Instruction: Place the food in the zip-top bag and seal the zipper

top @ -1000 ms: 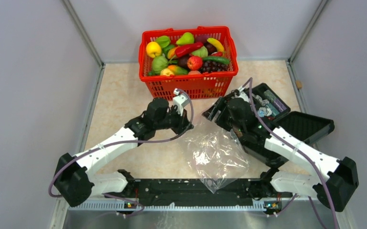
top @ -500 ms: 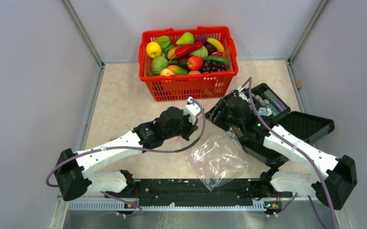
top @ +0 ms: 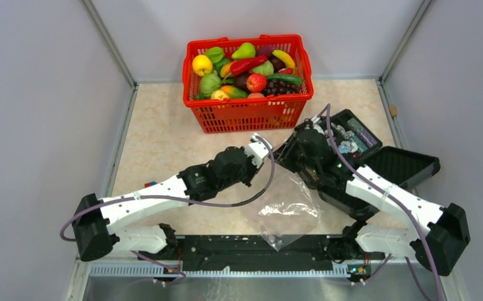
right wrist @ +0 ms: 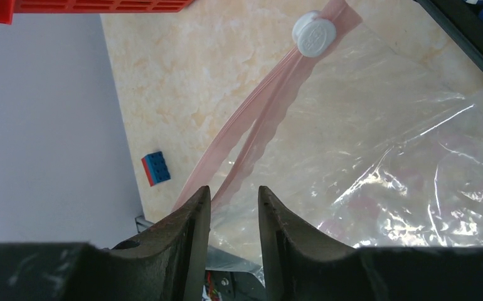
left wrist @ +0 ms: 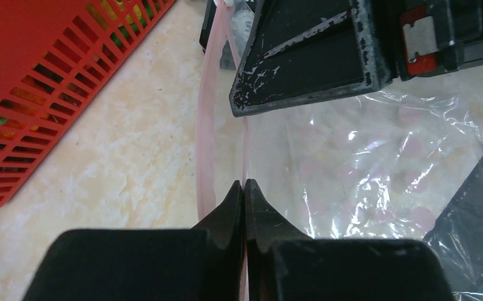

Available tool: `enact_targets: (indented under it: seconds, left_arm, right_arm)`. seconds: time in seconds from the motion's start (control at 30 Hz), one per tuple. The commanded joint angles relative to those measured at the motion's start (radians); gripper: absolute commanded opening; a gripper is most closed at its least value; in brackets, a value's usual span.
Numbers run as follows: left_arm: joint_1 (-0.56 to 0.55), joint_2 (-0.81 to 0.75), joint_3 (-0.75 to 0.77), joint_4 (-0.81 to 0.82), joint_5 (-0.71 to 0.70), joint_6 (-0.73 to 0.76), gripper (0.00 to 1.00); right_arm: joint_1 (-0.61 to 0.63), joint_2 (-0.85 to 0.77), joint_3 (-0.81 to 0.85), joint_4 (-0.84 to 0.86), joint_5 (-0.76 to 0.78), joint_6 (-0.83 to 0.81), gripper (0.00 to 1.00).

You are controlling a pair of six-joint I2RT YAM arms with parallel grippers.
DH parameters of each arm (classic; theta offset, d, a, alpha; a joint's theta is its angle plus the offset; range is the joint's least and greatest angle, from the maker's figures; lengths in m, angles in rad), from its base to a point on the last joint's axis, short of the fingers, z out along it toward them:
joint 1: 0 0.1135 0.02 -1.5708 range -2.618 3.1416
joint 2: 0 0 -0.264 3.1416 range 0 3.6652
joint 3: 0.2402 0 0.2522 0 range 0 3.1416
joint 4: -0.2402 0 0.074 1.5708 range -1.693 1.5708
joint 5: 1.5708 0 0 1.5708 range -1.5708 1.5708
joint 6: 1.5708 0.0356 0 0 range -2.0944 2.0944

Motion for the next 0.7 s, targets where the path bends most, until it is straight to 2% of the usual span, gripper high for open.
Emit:
enact_targets:
  seconds: [0.0,0.03,0.1,0.13,0.27,0.37,0.67]
  left_arm:
    - [-0.015,0.006,0.014,0.070,-0.028,0.033,0.00]
    - [-0.017,0.008,0.014,0.071,-0.026,0.038,0.00]
    - [-0.020,0.006,0.014,0.071,-0.025,0.040,0.00]
    - [-0.020,0.005,0.012,0.075,-0.025,0.041,0.00]
    - [-0.025,0.005,0.010,0.072,-0.025,0.041,0.00]
    - [-0.028,0.006,0.006,0.074,-0.022,0.047,0.00]
    - [-0.050,0.017,-0.013,0.093,-0.067,0.056,0.00]
  right_arm:
    - [0.009,0.002,-0.008,0.036,0.005,0.006,0.33]
    - [0.009,0.003,-0.011,0.037,0.003,0.007,0.32]
    - [0.009,0.005,-0.024,0.053,-0.005,0.009,0.21]
    - [0.009,0.004,-0.029,0.056,-0.009,0.013,0.21]
    - [0.010,0.006,-0.040,0.085,-0.038,0.014,0.24]
    - [0.009,0.011,-0.037,0.083,-0.039,0.012,0.31]
    - [0.009,0.011,-0.049,0.120,-0.096,0.049,0.29]
